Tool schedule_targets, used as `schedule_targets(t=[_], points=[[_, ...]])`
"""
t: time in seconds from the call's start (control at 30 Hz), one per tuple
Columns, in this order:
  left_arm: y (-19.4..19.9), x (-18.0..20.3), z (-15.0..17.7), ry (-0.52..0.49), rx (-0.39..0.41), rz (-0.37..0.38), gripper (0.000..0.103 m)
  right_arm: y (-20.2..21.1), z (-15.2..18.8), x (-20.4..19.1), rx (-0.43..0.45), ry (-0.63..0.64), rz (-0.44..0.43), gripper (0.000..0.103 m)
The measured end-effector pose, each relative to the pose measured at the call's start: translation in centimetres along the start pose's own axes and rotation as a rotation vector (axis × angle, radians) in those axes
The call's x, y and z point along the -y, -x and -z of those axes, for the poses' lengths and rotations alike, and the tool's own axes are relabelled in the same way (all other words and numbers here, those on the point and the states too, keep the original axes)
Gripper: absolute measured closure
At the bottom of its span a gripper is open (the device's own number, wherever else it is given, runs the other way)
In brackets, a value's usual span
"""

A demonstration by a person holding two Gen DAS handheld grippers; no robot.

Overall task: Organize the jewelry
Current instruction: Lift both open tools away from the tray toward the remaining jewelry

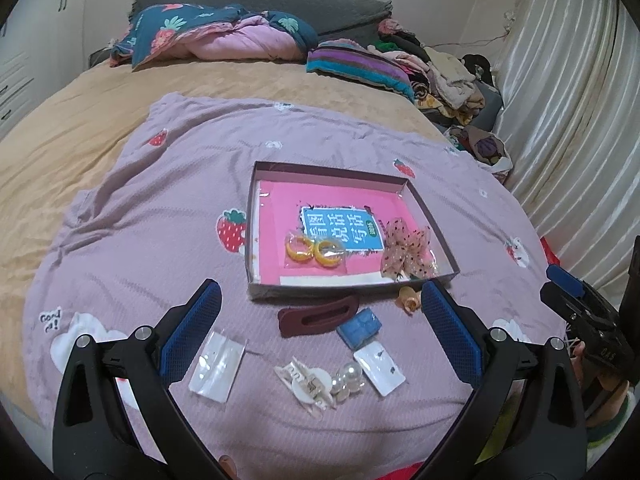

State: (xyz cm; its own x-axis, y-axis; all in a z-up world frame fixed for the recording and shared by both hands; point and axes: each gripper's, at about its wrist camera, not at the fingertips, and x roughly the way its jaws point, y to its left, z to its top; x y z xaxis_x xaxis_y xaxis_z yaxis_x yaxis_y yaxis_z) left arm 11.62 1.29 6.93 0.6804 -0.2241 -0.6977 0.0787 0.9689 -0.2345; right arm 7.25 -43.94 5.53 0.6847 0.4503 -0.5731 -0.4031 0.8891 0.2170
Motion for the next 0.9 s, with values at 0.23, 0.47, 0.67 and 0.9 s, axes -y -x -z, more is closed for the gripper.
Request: schedule_targets(t=[0.23, 0.47, 0.67, 0.9], points=[[0.3, -0.4, 1.7, 0.001, -0.017, -0.017, 0.010, 0.2, 1.1, -0.4, -0.019, 0.016, -0.009, 0.012], [0.0, -1.3, 3.7, 0.010, -0.053, -0.035, 0.010, -0.4, 2.8, -1.0, -0.062, 0.044, -0.021, 0.012], [-0.9, -1.3, 5.8, 0.002, -0.101, -0.050, 0.010, -1.3, 4.7, -1.5, -0.113, 0.066, -0.033, 0.012], [-2.1, -1.0, 8.3, -0.008, -0.153, -0.056, 0.010, -1.9, 6.8, -2.5, -0.160, 0.103, -0.044, 0.012]])
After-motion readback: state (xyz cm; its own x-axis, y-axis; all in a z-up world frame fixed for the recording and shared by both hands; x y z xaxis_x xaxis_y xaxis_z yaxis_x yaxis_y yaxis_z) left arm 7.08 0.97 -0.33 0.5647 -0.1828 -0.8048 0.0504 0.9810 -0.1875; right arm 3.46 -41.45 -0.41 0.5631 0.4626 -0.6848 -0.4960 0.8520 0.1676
